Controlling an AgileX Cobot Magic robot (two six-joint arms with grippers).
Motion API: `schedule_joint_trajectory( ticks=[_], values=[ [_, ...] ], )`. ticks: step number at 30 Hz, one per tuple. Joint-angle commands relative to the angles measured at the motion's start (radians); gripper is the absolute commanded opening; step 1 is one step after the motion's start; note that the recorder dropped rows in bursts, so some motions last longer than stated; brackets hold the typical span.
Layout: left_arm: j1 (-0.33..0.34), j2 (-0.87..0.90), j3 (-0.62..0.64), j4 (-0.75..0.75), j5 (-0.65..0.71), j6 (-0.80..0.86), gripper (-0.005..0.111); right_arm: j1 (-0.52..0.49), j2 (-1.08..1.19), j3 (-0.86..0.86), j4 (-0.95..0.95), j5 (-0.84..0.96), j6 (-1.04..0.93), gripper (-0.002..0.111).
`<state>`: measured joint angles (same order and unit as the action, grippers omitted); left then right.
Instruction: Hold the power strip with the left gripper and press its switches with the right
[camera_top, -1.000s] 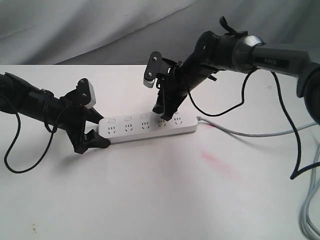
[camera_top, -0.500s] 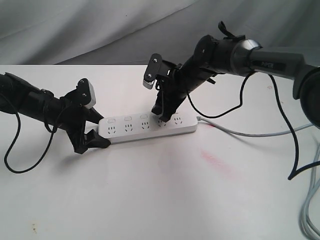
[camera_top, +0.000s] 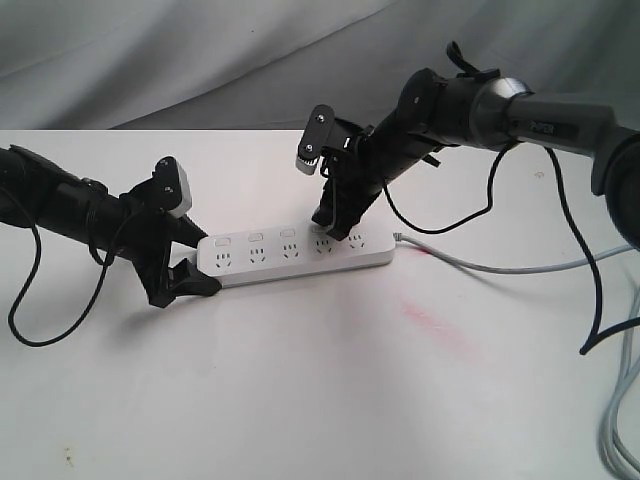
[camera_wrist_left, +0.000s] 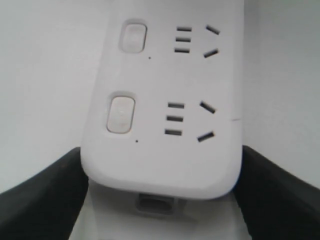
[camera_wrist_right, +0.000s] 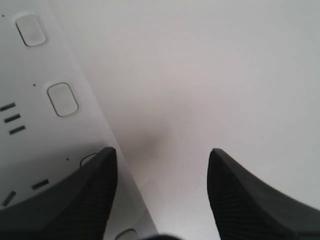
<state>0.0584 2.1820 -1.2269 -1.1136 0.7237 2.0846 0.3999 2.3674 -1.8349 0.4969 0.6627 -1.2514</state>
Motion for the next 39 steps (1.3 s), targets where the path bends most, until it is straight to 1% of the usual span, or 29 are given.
schedule_joint_trajectory(
  ticks=[1,14,30,39],
  values=[
    [0.000,0.008,-0.001,0.020,-0.012,0.009,0.058,-0.001,0.013,0.002,-0.009,0.019,0.000,0.051],
    [0.000,0.008,-0.001,0.020,-0.012,0.009,0.058,-0.001,0.013,0.002,-0.009,0.048,0.000,0.051],
    [0.000,0.008,-0.001,0.020,-0.012,0.009,0.058,0.020,0.082,0.002,0.011,0.087,0.000,0.051],
    [0.000,0.008,-0.001,0.020,-0.012,0.009,0.058,0.018,0.082,0.002,-0.033,0.089,0.002,0.051]
  ],
)
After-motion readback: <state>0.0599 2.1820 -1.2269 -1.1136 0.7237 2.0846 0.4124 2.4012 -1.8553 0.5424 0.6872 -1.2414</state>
